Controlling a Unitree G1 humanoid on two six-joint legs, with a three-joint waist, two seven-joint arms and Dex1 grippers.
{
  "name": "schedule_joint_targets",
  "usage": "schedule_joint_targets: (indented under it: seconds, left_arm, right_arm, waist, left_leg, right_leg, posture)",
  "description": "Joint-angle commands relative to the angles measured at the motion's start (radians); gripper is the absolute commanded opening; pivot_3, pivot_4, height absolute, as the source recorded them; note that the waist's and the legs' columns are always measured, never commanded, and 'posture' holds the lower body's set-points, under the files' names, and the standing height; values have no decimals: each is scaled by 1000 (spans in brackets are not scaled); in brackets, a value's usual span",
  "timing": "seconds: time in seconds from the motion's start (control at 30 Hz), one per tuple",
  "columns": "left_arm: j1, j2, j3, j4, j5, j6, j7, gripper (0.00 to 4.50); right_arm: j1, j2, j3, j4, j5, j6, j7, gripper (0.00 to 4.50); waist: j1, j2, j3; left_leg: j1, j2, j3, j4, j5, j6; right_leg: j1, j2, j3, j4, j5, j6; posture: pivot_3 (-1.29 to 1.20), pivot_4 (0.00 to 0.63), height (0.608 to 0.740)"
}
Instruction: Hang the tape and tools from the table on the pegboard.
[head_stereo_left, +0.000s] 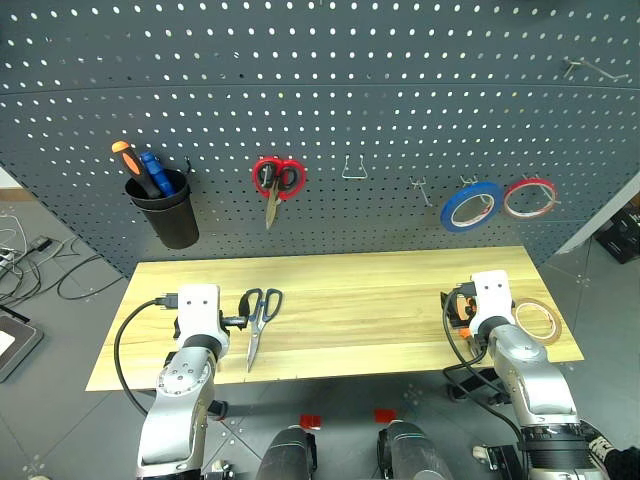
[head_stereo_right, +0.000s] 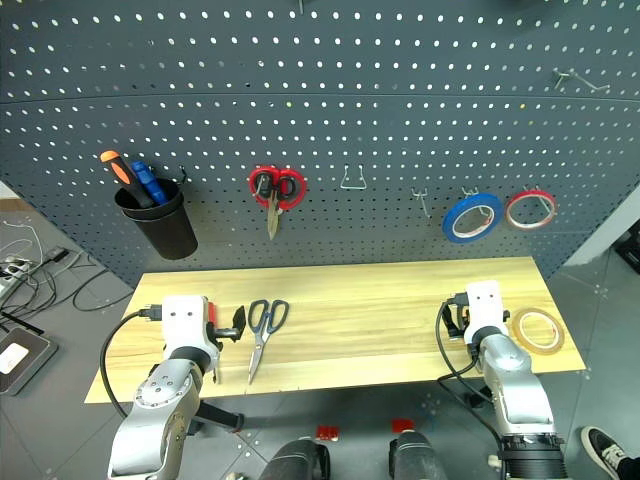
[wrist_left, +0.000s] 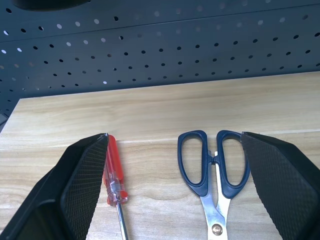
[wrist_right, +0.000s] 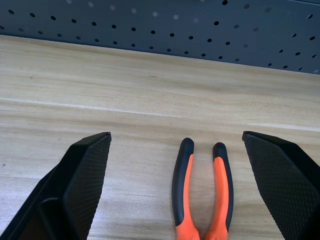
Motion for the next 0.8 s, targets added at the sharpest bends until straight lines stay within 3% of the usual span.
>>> schedule_joint_targets:
  seconds: [0.03, 0.8]
  left_arm:
    - [1, 20, -6, -47, 22, 2, 1, 4476]
    - [6, 3, 9, -55, 9, 3, 14, 4476]
  right_arm:
    - [3, -6, -13, -46, -2, -4, -3, 4500]
    - [1, -18, -9, -40, -17, 9, -12, 4500]
  waist:
    - [0, 0, 0]
    - [0, 0, 3]
  left_leg:
    - [0, 0, 0, 0, 0, 0]
    - [0, 0, 0, 0, 0, 0]
  right_leg:
    - [0, 0, 0, 0, 0, 0]
    - [0, -1, 0, 0, 0, 0]
  posture:
    - [-137, 182, 740]
    - [-134, 201, 740]
